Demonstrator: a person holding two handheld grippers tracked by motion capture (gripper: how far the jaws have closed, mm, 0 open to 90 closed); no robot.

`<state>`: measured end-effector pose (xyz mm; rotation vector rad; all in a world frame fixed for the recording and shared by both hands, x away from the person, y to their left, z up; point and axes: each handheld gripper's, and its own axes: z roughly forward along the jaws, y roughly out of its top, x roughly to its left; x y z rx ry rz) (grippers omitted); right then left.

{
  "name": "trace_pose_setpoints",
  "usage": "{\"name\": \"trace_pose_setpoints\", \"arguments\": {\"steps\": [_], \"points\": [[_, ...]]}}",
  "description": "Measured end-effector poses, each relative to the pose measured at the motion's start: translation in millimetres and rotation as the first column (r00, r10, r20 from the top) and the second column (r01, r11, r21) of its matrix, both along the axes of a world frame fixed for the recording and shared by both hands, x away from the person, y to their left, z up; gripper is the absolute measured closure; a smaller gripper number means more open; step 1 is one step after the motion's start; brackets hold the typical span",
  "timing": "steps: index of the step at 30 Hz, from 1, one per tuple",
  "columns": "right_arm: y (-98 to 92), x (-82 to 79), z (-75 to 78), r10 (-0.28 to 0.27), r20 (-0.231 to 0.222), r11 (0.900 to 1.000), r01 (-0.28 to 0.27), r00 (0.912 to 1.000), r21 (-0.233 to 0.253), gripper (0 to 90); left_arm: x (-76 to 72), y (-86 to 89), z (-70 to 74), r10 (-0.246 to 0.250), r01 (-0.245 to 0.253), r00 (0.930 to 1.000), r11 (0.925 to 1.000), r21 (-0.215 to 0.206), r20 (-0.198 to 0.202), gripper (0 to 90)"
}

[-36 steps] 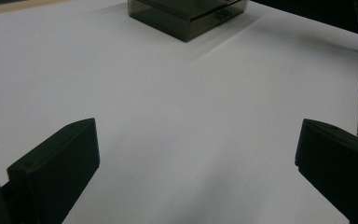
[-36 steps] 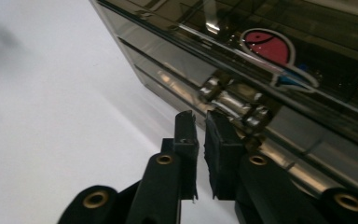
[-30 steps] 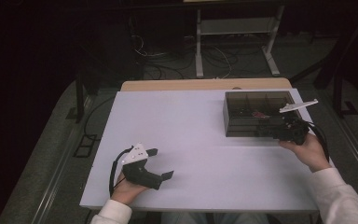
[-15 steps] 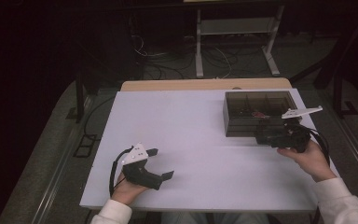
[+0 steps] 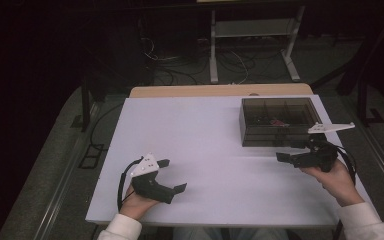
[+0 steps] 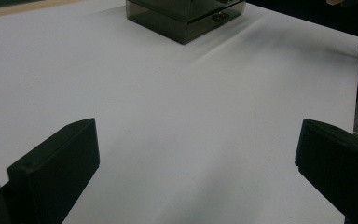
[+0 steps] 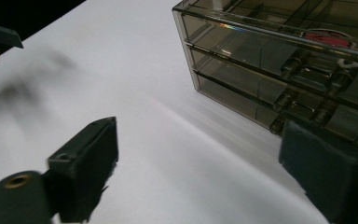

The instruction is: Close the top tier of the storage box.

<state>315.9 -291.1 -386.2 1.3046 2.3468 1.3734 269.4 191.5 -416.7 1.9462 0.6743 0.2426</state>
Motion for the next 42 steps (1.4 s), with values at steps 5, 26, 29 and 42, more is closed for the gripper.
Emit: {"name": "trace_pose_setpoints", "arguments": {"steps": [5,26,29,42], "points": [[-1.4,-9.2,-2.3,-0.007,0.0,1.0,0.007,1.0,0.022,1.6,-0.2,-0.1,-0.1,0.0,0.0,1.0,1.0,0.001,-0.001,0.0],[2.1,-41.6,-24.6,-0.012,0.07,0.998,0.007,0.9975,0.067,0.0,1.9,2.2,-1.7,0.012,-0.012,0.9999,0.9999,0.004,-0.009,0.0],[3.5,-43.4,-26.7,-0.009,0.08,0.998,0.003,0.9968,0.069,0.0,2.1,2.4,-1.8,0.014,-0.014,0.9998,0.9999,0.007,-0.012,0.0],[3.9,-49.2,-33.7,-0.009,0.122,0.998,0.0,0.9925,0.07,0.0,3.2,2.2,-2.7,0.015,-0.015,0.9997,0.9998,0.014,-0.017,0.0]]}}
